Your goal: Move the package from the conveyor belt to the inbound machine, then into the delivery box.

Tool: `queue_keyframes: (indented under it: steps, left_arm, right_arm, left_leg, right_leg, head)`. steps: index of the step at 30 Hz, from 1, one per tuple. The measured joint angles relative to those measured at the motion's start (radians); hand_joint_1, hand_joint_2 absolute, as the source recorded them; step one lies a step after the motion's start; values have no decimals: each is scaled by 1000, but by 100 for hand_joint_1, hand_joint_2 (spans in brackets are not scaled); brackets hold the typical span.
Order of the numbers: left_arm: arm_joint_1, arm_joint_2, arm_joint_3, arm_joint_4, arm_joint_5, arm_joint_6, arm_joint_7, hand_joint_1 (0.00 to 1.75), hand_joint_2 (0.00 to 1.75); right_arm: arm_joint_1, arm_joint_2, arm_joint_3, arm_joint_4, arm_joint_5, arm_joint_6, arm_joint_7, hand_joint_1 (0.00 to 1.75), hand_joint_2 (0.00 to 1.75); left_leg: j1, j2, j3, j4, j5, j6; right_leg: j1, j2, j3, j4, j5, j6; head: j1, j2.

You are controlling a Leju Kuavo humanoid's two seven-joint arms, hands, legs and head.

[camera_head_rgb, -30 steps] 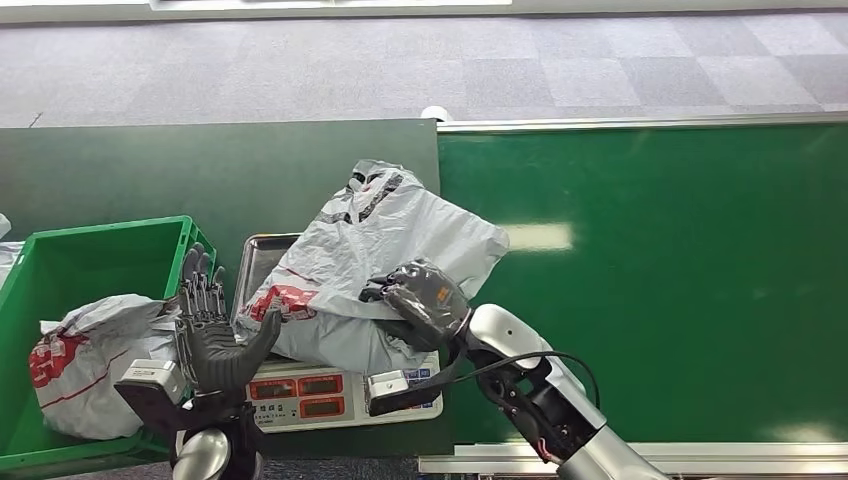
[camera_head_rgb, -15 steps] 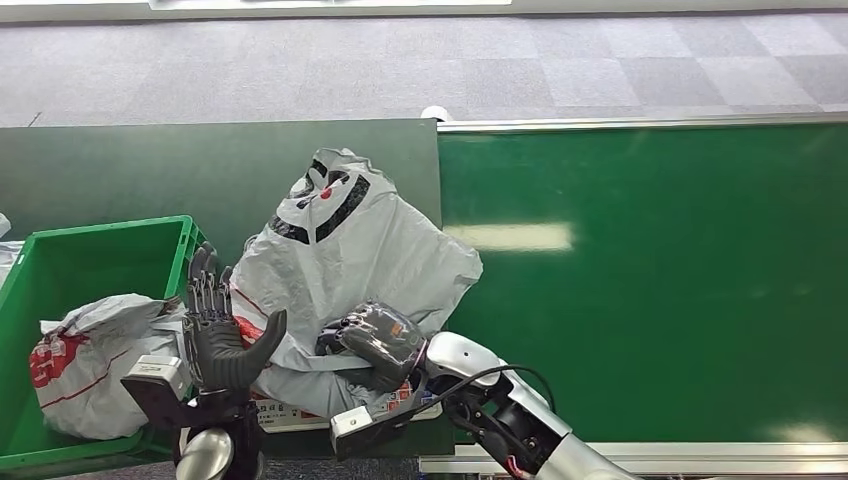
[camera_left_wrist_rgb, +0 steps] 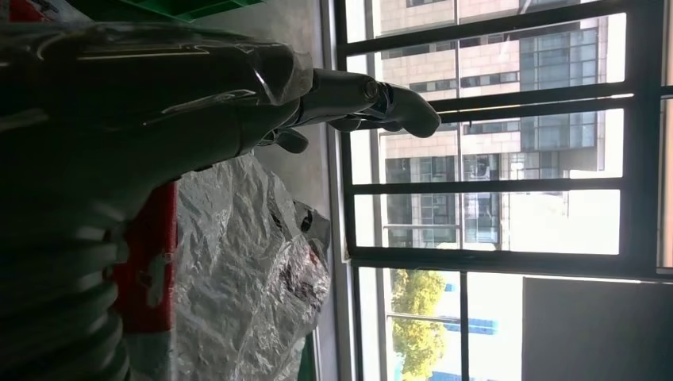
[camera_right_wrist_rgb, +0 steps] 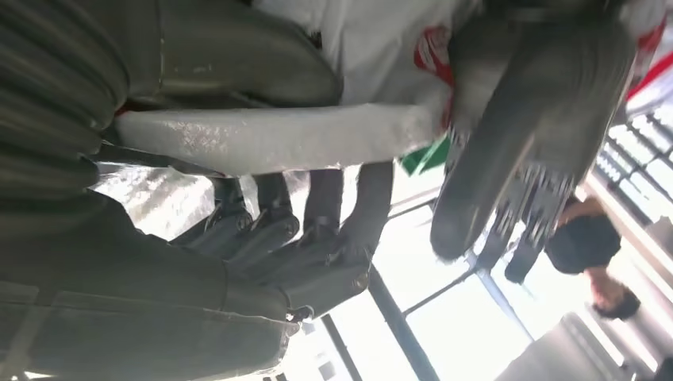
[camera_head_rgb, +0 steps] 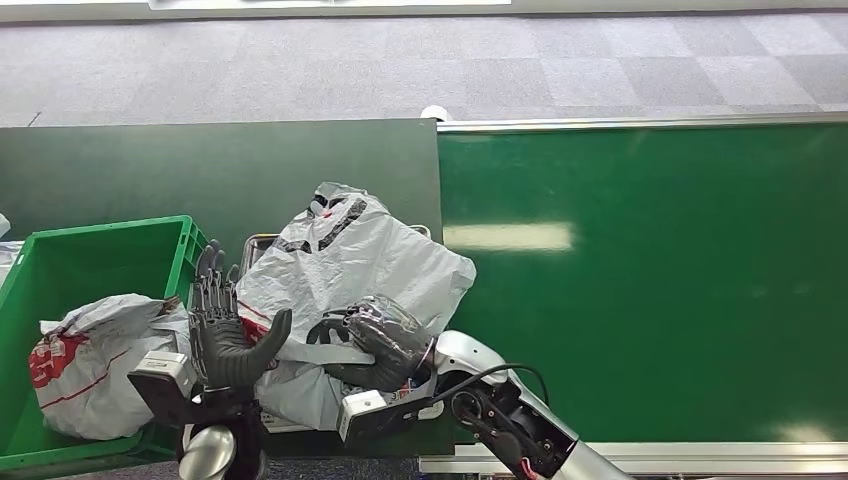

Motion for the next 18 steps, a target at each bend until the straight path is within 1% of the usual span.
queue_keyframes:
  steps: [2, 3, 5, 7, 11, 15, 18]
  left_arm:
    - [4, 0, 2, 0, 0, 2, 0, 0, 175]
    - [7, 0, 2, 0, 0, 4, 0, 0, 175]
    - [9, 1, 3, 0, 0, 5, 0, 0, 175]
    - [10, 1, 3, 0, 0, 5, 0, 0, 175]
    - [10, 1, 3, 0, 0, 5, 0, 0, 175]
    - [10, 1, 2, 0, 0, 8, 0, 0, 175]
    - [15, 1, 2, 0, 0, 11, 0, 0, 175]
  right_arm:
    - [16, -6, -31, -28, -44, -22, -2, 0, 175]
    - [27, -10, -53, -47, -85, -14, -11, 0, 175]
    - [52, -16, -100, -92, -181, 31, -35, 0, 175]
    - [70, -21, -140, -131, -234, 68, -49, 0, 175]
    - [91, -28, -182, -181, -258, 89, -53, 0, 175]
    - [110, -30, -218, -219, -317, 125, -58, 0, 175]
    - [124, -32, -246, -240, -326, 122, -48, 0, 175]
  left_leg:
    - [0, 0, 0, 0, 0, 0]
    - [0, 0, 0, 0, 0, 0]
    - [0, 0, 0, 0, 0, 0]
    - [0, 0, 0, 0, 0, 0]
    - [0, 0, 0, 0, 0, 0]
    - [0, 0, 0, 0, 0, 0]
    - [0, 0, 0, 0, 0, 0]
  right_leg:
    - [0, 0, 0, 0, 0, 0]
    - [0, 0, 0, 0, 0, 0]
    - [0, 0, 0, 0, 0, 0]
    - [0, 0, 0, 0, 0, 0]
    - [0, 0, 0, 0, 0, 0]
    - [0, 0, 0, 0, 0, 0]
    - [0, 0, 0, 0, 0, 0]
  head:
    - [0, 0]
    - [0, 0]
    - [0, 0]
    - [0, 0]
    - [0, 0]
    - [0, 0]
    - [0, 0]
